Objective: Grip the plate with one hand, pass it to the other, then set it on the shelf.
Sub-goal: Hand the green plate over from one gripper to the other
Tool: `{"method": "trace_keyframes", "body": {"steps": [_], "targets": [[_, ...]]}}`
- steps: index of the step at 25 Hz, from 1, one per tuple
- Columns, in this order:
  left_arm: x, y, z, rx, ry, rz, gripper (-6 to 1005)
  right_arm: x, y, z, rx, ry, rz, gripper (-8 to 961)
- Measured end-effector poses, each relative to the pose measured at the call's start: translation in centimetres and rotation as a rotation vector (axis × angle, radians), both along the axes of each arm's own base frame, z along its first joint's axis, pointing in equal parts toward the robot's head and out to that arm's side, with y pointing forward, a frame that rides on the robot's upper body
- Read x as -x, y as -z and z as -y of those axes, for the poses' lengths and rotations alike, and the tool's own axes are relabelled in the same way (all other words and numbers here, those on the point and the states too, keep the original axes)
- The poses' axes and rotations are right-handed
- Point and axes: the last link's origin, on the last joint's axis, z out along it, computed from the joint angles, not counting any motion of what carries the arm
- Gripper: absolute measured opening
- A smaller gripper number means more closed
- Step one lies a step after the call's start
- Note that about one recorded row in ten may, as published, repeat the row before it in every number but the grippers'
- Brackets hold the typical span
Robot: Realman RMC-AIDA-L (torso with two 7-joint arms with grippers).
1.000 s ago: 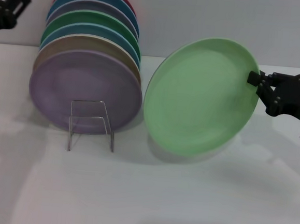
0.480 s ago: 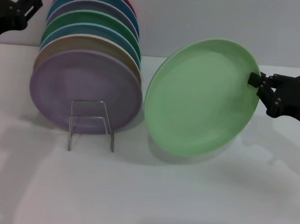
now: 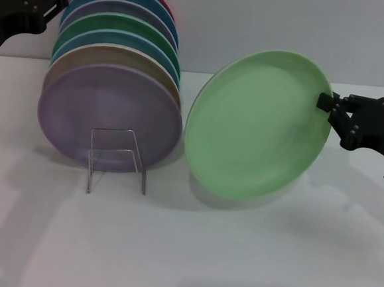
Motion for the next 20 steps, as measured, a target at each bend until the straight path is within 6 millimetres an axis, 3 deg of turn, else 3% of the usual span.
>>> {"method": "trace_keyframes", "body": {"steps": [11,20], "targets": [[-1.5,-0.4,0.9,0.045,0.039,0.016,780,-0.1,0.1,0.0,-0.006,-0.005,0.013,21],[-2.3,-1.1,0.0,0.115,-0.058,-0.022,780,-0.3,0.2,0.2,-0.005,-0.001,0.012,21]]}}
